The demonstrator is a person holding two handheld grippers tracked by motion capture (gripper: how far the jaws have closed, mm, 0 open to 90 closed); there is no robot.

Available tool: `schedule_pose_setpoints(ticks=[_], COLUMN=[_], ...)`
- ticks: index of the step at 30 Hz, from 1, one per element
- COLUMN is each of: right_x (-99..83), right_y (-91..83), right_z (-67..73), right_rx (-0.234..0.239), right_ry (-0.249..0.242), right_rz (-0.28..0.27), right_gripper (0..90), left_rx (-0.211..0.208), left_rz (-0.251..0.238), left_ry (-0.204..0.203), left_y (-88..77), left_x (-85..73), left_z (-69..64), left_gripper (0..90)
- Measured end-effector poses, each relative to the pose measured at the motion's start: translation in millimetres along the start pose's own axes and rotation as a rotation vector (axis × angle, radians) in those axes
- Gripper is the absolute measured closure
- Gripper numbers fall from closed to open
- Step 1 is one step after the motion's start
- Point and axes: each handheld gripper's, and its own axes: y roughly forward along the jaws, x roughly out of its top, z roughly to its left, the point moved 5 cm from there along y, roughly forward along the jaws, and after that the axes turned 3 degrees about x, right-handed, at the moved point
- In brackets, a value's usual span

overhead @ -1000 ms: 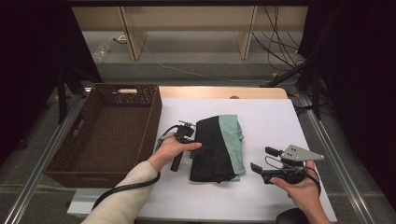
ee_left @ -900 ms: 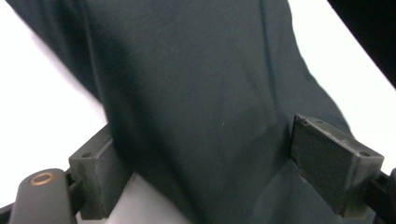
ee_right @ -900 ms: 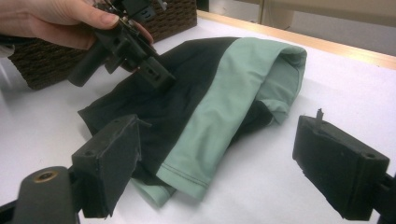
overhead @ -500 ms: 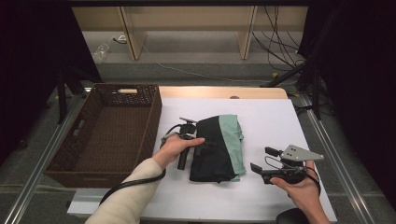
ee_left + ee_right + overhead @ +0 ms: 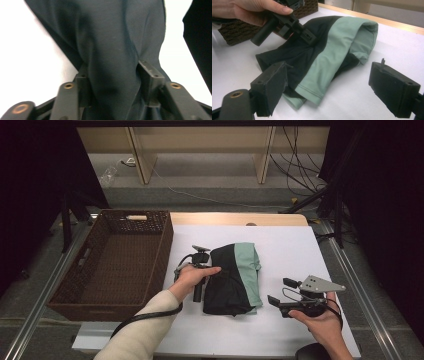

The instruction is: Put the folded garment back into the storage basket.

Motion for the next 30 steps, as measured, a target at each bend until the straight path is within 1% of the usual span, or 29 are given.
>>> schedule_pose_setpoints(ticks=[4,6,8,12,16,18,19,20,21,22,26,30], right_x=[0.0,-0.1,0.1,-0.2,-0.1,-0.2,-0.2,-0.2,-0.2,-0.2,0.1,0.1], right_y=[0.4,0.1,0.4,0.0,0.0,-0.6,-0.6,-0.6,-0.6,-0.6,-0.5,-0.7], right_z=[-0.1,-0.2,-0.1,-0.3,-0.3,-0.5,-0.5,-0.5,-0.6,-0.7,-0.3,-0.4], right_rx=[0.001,0.0,0.001,0.0,0.005,0.001,0.003,0.004,0.003,0.003,0.005,0.007], right_ry=[-0.001,-0.002,-0.001,-0.002,0.0,0.003,0.004,0.004,0.003,0.003,0.005,0.005], right_rz=[-0.004,0.0,-0.004,0.001,-0.004,0.001,0.0,0.0,-0.001,-0.001,-0.006,-0.006], right_gripper=[15.9,16.0,16.0,16.0,16.1,16.1,16.1,16.1,16.1,16.1,16.2,16.2], left_rx=[0.02,0.024,0.033,0.031,0.018,-0.006,-0.015,-0.015,-0.034,-0.04,-0.062,-0.069], left_rz=[-0.008,-0.012,-0.025,-0.035,-0.042,-0.046,-0.047,-0.047,-0.053,-0.056,-0.058,-0.054], left_ry=[0.017,0.016,0.028,0.024,0.009,-0.02,-0.028,-0.028,-0.036,-0.04,-0.035,-0.031], left_y=[0.5,0.6,0.6,-0.2,-2.2,-4.6,-5.6,-5.6,-8.2,-9.8,-15.4,-20.5], left_x=[-3.1,-3.9,-5.5,-6.4,-5.8,-4.5,-3.9,-3.9,-2.2,-1.3,2.1,5.0], left_z=[-2.5,-3.3,-5.1,-5.8,-6.9,-7.3,-7.6,-7.6,-9.1,-10.6,-16.7,-21.4], left_gripper=[59.5,62.0,63.6,66.1,67.4,67.9,68.0,68.2,68.3,68.4,68.7,68.7])
